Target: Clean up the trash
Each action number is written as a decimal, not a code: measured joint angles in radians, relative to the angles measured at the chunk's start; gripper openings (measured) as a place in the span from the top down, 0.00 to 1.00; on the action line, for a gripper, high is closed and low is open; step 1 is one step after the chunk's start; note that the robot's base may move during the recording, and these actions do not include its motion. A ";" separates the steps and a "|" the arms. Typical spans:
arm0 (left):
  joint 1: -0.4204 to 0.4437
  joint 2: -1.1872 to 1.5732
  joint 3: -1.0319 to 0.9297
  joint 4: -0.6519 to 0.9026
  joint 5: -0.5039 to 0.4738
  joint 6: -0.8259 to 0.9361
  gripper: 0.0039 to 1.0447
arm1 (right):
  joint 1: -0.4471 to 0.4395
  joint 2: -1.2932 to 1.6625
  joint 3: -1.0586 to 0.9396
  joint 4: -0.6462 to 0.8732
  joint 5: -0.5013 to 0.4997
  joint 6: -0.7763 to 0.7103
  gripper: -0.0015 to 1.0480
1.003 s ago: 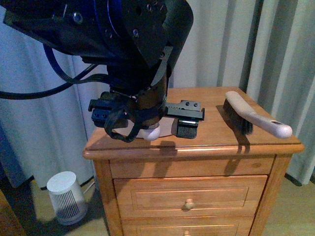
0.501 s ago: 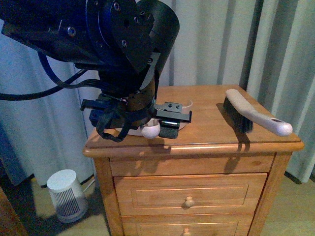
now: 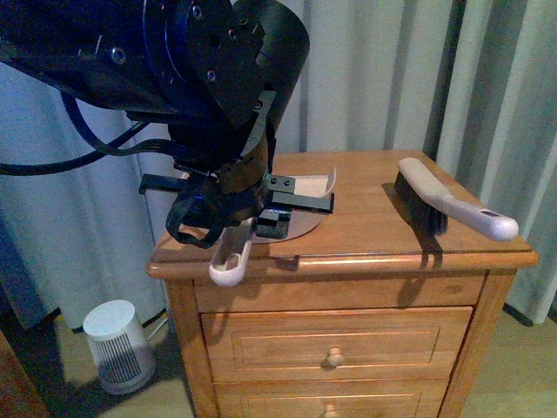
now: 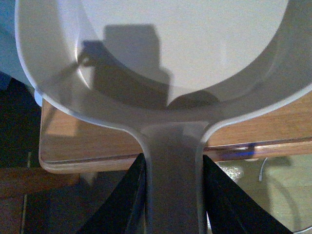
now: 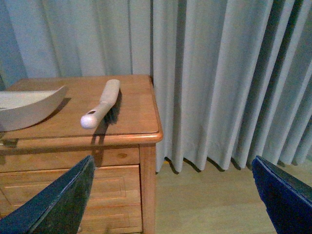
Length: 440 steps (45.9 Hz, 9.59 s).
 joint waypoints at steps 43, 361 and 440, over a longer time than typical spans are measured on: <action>0.005 -0.051 -0.001 0.072 -0.013 0.022 0.72 | 0.000 0.000 0.000 0.000 0.000 0.000 0.07; 1.063 -1.448 -1.092 0.922 1.040 0.174 0.73 | 0.512 0.360 0.389 0.055 0.608 -0.098 0.81; 1.068 -1.450 -1.099 0.921 1.033 0.171 0.73 | 0.516 0.359 0.390 0.051 0.613 -0.098 0.81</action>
